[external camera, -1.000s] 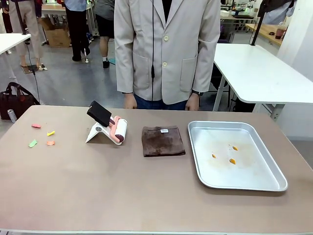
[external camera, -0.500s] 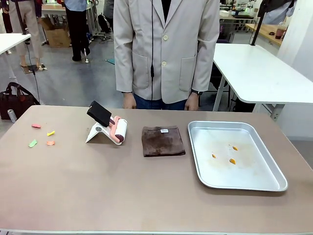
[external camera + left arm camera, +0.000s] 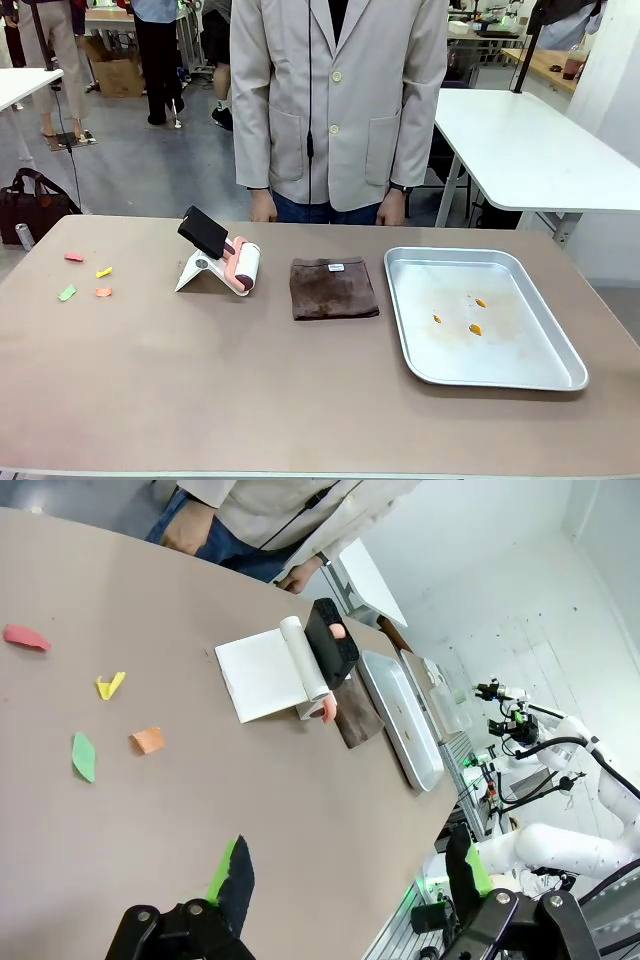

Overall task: Clean the surface of the table.
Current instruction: Hold the Lint Roller with your left hand and the towel with your right hand.

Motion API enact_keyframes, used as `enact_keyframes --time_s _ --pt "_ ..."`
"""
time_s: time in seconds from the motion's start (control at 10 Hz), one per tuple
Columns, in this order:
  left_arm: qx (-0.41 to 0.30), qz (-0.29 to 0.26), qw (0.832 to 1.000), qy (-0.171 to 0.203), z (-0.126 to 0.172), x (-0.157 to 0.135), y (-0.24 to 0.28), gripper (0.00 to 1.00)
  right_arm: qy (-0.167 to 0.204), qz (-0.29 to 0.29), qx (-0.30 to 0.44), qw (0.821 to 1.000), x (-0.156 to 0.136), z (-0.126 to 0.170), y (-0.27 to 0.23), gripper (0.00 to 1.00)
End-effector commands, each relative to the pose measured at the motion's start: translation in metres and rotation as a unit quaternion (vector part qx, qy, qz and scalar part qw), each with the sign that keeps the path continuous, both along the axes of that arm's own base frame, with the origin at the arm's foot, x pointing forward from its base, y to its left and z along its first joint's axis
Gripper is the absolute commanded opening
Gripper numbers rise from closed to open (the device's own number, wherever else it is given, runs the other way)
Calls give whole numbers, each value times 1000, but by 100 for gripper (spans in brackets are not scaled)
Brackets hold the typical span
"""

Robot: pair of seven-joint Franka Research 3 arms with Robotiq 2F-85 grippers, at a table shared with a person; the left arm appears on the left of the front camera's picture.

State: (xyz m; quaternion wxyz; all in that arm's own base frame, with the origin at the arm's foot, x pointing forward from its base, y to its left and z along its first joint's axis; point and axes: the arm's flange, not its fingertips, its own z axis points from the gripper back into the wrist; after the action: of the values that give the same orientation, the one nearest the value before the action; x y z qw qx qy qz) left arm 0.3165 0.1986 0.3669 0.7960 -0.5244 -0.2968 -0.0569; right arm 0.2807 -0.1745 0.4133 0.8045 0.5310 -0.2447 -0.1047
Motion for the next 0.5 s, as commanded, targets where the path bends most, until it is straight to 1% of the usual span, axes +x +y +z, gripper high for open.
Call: enact_keyframes --time_s 0.0,0.1,0.2,0.3,0.4 --pt "-3 -4 1000 -8 1 0 1 100 -14 -2 5 1000 5 2 -1 100" --pt "0 0 1000 0 0 0 0 100 0 0 0 1000 0 0 0 100" --pt "-19 -9 1000 -4 0 3 0 100 -9 -6 -1 1000 -2 7 6 100" --pt "-17 -22 1000 -1 6 14 -11 100 -25 1 -10 1000 7 16 27 100" --pt "-37 -59 998 4 19 30 -29 100 -24 25 -41 999 24 28 62 100"
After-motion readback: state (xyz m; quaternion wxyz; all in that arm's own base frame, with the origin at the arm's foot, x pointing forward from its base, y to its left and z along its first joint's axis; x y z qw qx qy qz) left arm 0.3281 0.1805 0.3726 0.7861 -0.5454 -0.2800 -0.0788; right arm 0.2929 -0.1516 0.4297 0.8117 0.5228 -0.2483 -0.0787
